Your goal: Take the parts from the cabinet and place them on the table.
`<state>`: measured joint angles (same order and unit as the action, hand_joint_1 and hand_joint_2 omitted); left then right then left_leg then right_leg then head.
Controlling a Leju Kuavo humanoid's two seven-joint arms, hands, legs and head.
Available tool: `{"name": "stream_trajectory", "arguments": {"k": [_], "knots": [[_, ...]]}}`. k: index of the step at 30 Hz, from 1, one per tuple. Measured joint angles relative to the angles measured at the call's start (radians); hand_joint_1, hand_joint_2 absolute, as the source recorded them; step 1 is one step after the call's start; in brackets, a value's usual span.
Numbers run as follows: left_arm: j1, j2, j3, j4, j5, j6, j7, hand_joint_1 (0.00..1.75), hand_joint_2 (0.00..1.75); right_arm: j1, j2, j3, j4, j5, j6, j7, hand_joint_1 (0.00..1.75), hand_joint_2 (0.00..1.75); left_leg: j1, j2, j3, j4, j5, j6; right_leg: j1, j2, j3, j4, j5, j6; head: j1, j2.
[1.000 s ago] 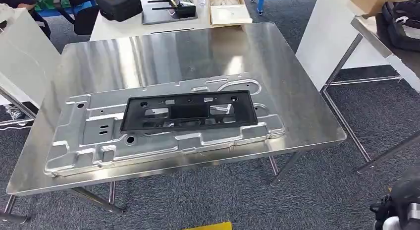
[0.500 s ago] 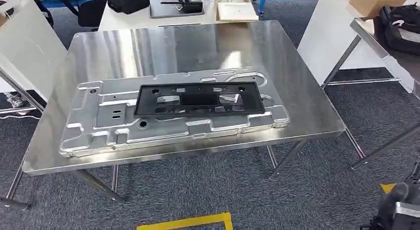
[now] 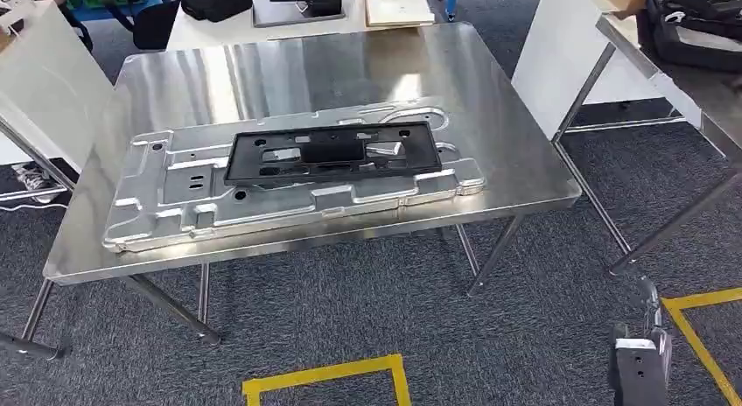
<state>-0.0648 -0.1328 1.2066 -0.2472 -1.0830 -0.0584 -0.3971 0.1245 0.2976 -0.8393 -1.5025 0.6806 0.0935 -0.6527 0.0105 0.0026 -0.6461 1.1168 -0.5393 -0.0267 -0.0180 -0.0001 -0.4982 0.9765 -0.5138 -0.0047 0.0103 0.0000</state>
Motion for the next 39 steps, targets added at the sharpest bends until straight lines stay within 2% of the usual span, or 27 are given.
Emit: {"name": "stream_trajectory", "arguments": {"k": [2, 3, 4, 5, 7, 8, 9, 11, 13, 14, 16, 17, 18, 19, 21, 22, 24, 27, 28, 29, 32, 33, 34, 35, 37, 38, 39], "knots": [[0.0, -0.003, 0.006, 0.0, -0.003, 0.0, 0.0, 0.0, 0.0, -0.005, 0.006, -0.026, 0.047, 0.035, 0.013, -0.004, 0.0, 0.0, 0.0, 0.0, -0.023, 0.144, -0.101, -0.003, 0.001, -0.001, -0.024, 0.001, 0.019, 0.001, 0.0, 0.0], [0.001, -0.003, 0.01, 0.0, -0.003, 0.0, 0.0, 0.0, 0.0, -0.012, 0.008, -0.039, 0.077, 0.052, 0.021, -0.006, 0.0, 0.0, 0.001, 0.0, -0.022, 0.198, -0.109, -0.004, 0.001, -0.001, -0.036, 0.002, 0.029, 0.002, 0.0, 0.0], [0.0, -0.003, 0.014, 0.0, -0.003, 0.0, 0.0, 0.0, 0.0, -0.017, 0.01, -0.051, 0.102, 0.066, 0.024, -0.008, 0.0, 0.0, 0.003, 0.0, -0.01, 0.213, -0.089, -0.006, 0.0, -0.001, -0.05, 0.004, 0.039, 0.003, 0.0, 0.0], [0.0, -0.003, 0.016, 0.0, -0.003, 0.0, 0.0, 0.0, 0.0, -0.021, 0.013, -0.063, 0.125, 0.078, 0.026, -0.01, 0.0, 0.0, 0.006, 0.0, 0.021, 0.187, -0.05, -0.008, -0.002, -0.001, -0.063, 0.008, 0.047, 0.006, 0.0, 0.0], [0.0, -0.003, 0.02, -0.001, -0.005, 0.0, 0.0, 0.0, 0.0, -0.03, 0.016, -0.088, 0.173, 0.109, 0.026, -0.015, 0.0, 0.0, 0.015, 0.0, 0.133, 0.025, 0.011, -0.015, -0.008, -0.001, -0.083, 0.023, 0.057, 0.018, 0.0, 0.0], [-0.002, -0.006, 0.022, 0.0, -0.006, 0.0, 0.0, 0.0, 0.0, -0.036, 0.016, -0.098, 0.192, 0.124, 0.026, -0.017, 0.0, 0.0, 0.023, -0.001, 0.184, -0.062, -0.011, -0.023, -0.006, -0.001, -0.094, 0.034, 0.059, 0.023, 0.0, 0.0], [-0.003, -0.01, 0.024, -0.001, -0.006, 0.0, 0.0, 0.0, 0.0, -0.042, 0.015, -0.109, 0.211, 0.138, 0.026, -0.018, 0.0, 0.0, 0.014, -0.009, 0.203, -0.101, -0.027, -0.022, -0.004, -0.001, -0.104, 0.044, 0.062, 0.029, 0.0, 0.0], [-0.003, -0.012, 0.032, -0.001, -0.008, 0.0, 0.0, 0.0, 0.0, -0.056, 0.014, -0.132, 0.259, 0.171, 0.019, -0.021, 0.0, 0.0, 0.014, -0.014, 0.188, -0.097, -0.03, -0.011, 0.003, 0.0, -0.107, 0.045, 0.082, 0.041, 0.0, 0.0], [-0.001, -0.014, 0.036, -0.001, -0.008, 0.0, 0.0, 0.0, 0.0, -0.062, 0.01, -0.153, 0.312, 0.205, 0.003, -0.022, 0.0, 0.0, 0.013, -0.01, 0.174, -0.098, -0.016, 0.013, -0.002, 0.0, -0.114, 0.045, 0.09, 0.053, 0.0, 0.0], [-0.003, -0.014, 0.039, -0.001, -0.008, 0.0, 0.0, 0.0, 0.0, -0.063, 0.008, -0.164, 0.337, 0.221, -0.004, -0.021, 0.0, 0.0, 0.011, -0.008, 0.162, -0.096, -0.005, 0.027, -0.004, 0.0, -0.123, 0.063, 0.048, 0.054, 0.0, 0.0], [-0.003, -0.015, 0.041, -0.001, -0.008, 0.0, -0.001, 0.0, 0.0, -0.077, -0.008, -0.187, 0.408, 0.257, -0.023, -0.017, 0.0, 0.0, 0.006, -0.004, 0.136, -0.096, 0.015, 0.04, -0.003, 0.0, -0.16, 0.187, -0.068, 0.055, 0.002, 0.0], [-0.003, -0.017, 0.043, -0.001, -0.009, 0.0, -0.001, 0.0, 0.0, -0.083, -0.015, -0.198, 0.439, 0.271, -0.033, -0.015, 0.0, 0.0, 0.003, -0.002, 0.122, -0.095, 0.026, 0.043, -0.003, 0.0, -0.178, 0.261, -0.111, 0.056, 0.002, 0.0], [-0.003, -0.018, 0.046, -0.001, -0.01, 0.0, -0.001, 0.0, 0.0, -0.088, -0.026, -0.211, 0.478, 0.288, -0.048, -0.014, 0.0, 0.0, -0.001, 0.0, 0.108, -0.095, 0.036, 0.045, -0.002, 0.0, -0.187, 0.321, -0.129, 0.055, 0.002, 0.0], [-0.003, -0.018, 0.047, -0.001, -0.012, 0.0, -0.001, 0.0, 0.0, -0.093, -0.037, -0.224, 0.519, 0.304, -0.063, -0.013, 0.0, 0.0, -0.003, 0.001, 0.093, -0.095, 0.047, 0.046, -0.002, 0.0, -0.181, 0.349, -0.114, 0.053, 0.002, 0.0], [-0.003, -0.022, 0.049, -0.001, -0.015, 0.0, -0.001, 0.0, 0.0, -0.1, -0.056, -0.246, 0.589, 0.326, -0.086, -0.01, 0.0, 0.0, -0.009, 0.002, 0.067, -0.094, 0.067, 0.046, 0.0, 0.0, -0.115, 0.282, -0.039, 0.048, 0.002, 0.0], [-0.003, -0.024, 0.051, -0.001, -0.015, 0.0, -0.001, 0.0, 0.0, -0.105, -0.064, -0.256, 0.621, 0.336, -0.098, -0.01, 0.0, 0.0, -0.012, 0.001, 0.056, -0.094, 0.077, 0.045, 0.005, 0.0, -0.055, 0.198, -0.01, 0.04, 0.002, 0.0], [-0.004, -0.033, 0.055, -0.001, -0.017, -0.003, -0.001, 0.0, 0.0, -0.12, -0.086, -0.276, 0.682, 0.363, -0.122, 0.009, 0.0, 0.0, -0.016, 0.001, 0.047, -0.092, 0.091, 0.038, 0.021, 0.0, 0.067, 0.015, -0.032, 0.02, 0.002, 0.0], [-0.008, -0.035, 0.058, -0.001, -0.023, -0.003, 0.001, 0.0, 0.0, -0.138, -0.109, -0.305, 0.788, 0.411, -0.162, 0.073, 0.0, 0.0, -0.01, 0.005, 0.035, -0.095, 0.12, 0.021, 0.029, 0.001, 0.067, -0.015, -0.042, 0.02, 0.002, 0.0], [-0.005, -0.036, 0.06, -0.001, -0.023, -0.003, 0.003, 0.0, 0.0, -0.136, -0.113, -0.313, 0.825, 0.426, -0.175, 0.091, 0.0, 0.0, -0.015, 0.003, 0.031, -0.097, 0.129, 0.014, 0.021, 0.0, 0.048, -0.021, -0.027, 0.011, 0.002, 0.0], [-0.004, -0.036, 0.061, -0.001, -0.024, -0.003, 0.004, 0.0, 0.0, -0.14, -0.117, -0.319, 0.854, 0.439, -0.187, 0.115, 0.0, 0.0, -0.008, 0.002, 0.019, -0.086, 0.104, 0.011, 0.011, -0.005, 0.038, -0.022, -0.015, 0.006, 0.002, 0.0], [-0.003, -0.037, 0.062, -0.001, -0.027, -0.003, 0.007, 0.0, 0.0, -0.144, -0.128, -0.33, 0.95, 0.486, -0.216, 0.182, 0.0, 0.0, -0.007, 0.0, -0.02, 0.094, -0.083, 0.005, 0.013, -0.005, -0.002, -0.022, 0.017, -0.006, 0.0, 0.0], [-0.004, -0.037, 0.063, -0.001, -0.027, -0.003, 0.007, 0.0, 0.0, -0.145, -0.131, -0.33, 0.978, 0.499, -0.223, 0.199, 0.0, 0.0, -0.006, 0.0, -0.025, 0.164, -0.109, 0.002, 0.013, -0.006, -0.016, -0.02, 0.028, -0.007, 0.0, 0.0], [-0.004, -0.037, 0.063, -0.001, -0.027, -0.003, 0.008, 0.0, 0.0, -0.147, -0.132, -0.33, 1.001, 0.507, -0.227, 0.209, 0.0, 0.0, -0.005, 0.0, -0.02, 0.205, -0.099, 0.0, 0.013, -0.006, -0.03, -0.018, 0.039, -0.007, 0.0, 0.0], [-0.004, -0.037, 0.063, -0.001, -0.027, -0.003, 0.009, 0.0, 0.0, -0.148, -0.134, -0.33, 1.02, 0.515, -0.23, 0.218, 0.0, 0.0, -0.002, 0.0, -0.002, 0.208, -0.066, -0.003, 0.012, -0.006, -0.046, -0.013, 0.049, -0.006, 0.0, 0.0], [-0.004, -0.037, 0.063, -0.001, -0.027, -0.003, 0.01, 0.0, 0.0, -0.148, -0.137, -0.33, 1.057, 0.533, -0.233, 0.238, 0.0, 0.0, 0.003, 0.001, 0.084, 0.106, 0.009, -0.007, 0.008, -0.006, -0.08, 0.003, 0.062, 0.001, 0.0, 0.0], [-0.006, -0.037, 0.063, -0.001, -0.029, -0.003, 0.01, 0.0, 0.0, -0.149, -0.138, -0.33, 1.073, 0.54, -0.237, 0.245, 0.0, 0.0, 0.009, 0.001, 0.157, -0.002, 0.017, -0.01, 0.005, -0.006, -0.092, 0.017, 0.067, 0.007, 0.0, 0.0], [-0.01, -0.04, 0.063, -0.001, -0.029, -0.003, 0.01, 0.0, 0.0, -0.149, -0.143, -0.33, 1.081, 0.544, -0.239, 0.248, 0.0, 0.0, 0.009, 0.0, 0.21, -0.092, -0.021, -0.017, 0.01, -0.006, -0.106, 0.032, 0.069, 0.012, 0.0, 0.0]]}}
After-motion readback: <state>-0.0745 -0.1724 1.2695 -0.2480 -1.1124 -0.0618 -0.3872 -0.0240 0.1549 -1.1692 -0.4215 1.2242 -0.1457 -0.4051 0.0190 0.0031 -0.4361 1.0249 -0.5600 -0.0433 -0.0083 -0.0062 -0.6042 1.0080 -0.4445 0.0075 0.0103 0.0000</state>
